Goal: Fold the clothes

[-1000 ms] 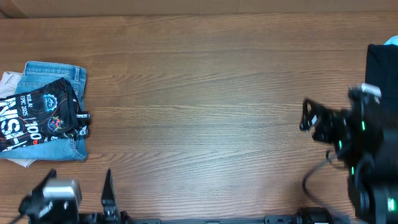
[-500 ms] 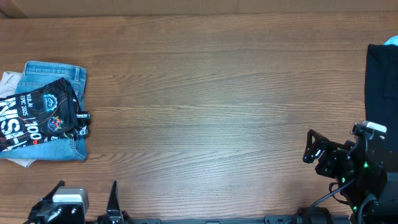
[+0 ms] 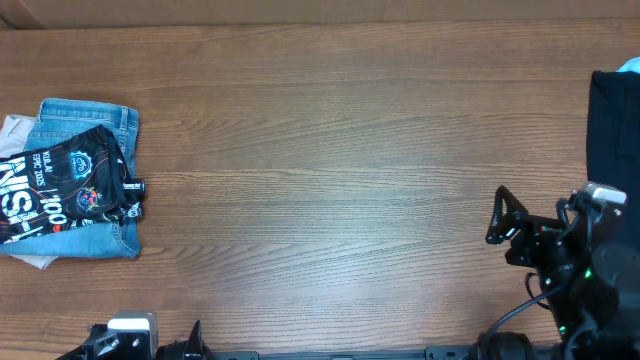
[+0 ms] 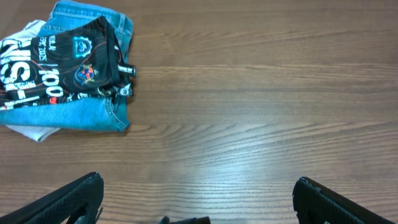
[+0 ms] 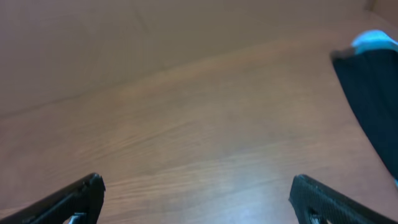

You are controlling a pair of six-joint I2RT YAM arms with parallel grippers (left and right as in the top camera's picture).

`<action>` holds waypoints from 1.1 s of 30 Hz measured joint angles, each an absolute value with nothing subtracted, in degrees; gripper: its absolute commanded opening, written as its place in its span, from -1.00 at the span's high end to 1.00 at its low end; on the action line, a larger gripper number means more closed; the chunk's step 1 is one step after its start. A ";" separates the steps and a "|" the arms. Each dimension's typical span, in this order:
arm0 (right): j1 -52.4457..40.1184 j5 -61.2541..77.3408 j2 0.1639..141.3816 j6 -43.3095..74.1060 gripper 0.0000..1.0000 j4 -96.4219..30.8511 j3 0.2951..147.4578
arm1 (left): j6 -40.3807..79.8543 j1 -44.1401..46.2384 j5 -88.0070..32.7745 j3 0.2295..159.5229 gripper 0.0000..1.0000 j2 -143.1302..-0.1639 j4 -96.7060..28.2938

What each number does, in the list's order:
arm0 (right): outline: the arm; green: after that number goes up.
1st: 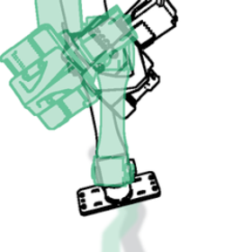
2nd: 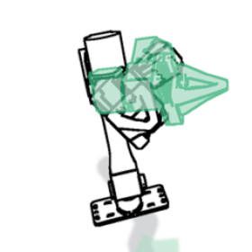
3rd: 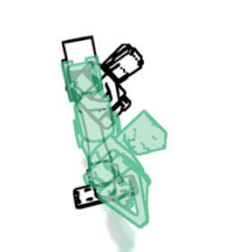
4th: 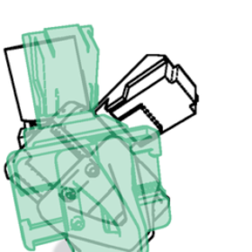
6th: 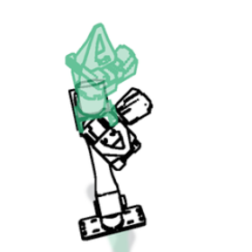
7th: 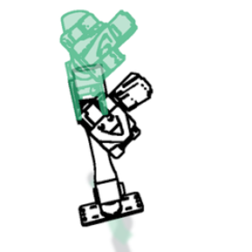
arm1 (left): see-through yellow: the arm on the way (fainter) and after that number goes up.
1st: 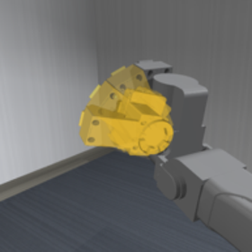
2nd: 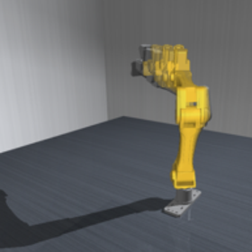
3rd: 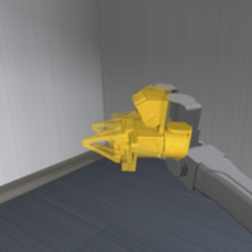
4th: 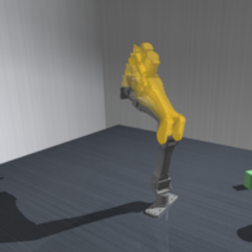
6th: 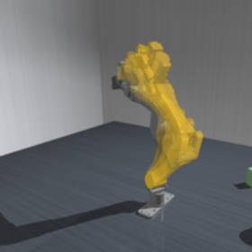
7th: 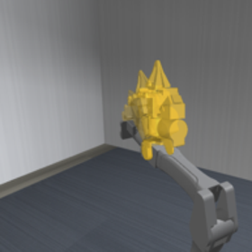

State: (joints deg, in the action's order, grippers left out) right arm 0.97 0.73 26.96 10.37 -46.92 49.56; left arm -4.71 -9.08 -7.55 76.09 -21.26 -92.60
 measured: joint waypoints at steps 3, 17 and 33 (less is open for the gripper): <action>0.97 3.33 19.62 8.95 -1.00 -35.46 39.40 | -4.71 -9.08 -7.57 76.05 -0.99 -21.26 -92.64; 0.97 10.31 0.89 6.02 -1.00 1.41 3.36 | -4.71 -9.08 -7.57 75.99 -1.00 -21.26 -92.71; 0.97 9.58 0.84 0.21 -1.00 -4.32 1.04 | -4.71 -9.08 -7.57 75.99 -0.99 -21.26 -92.71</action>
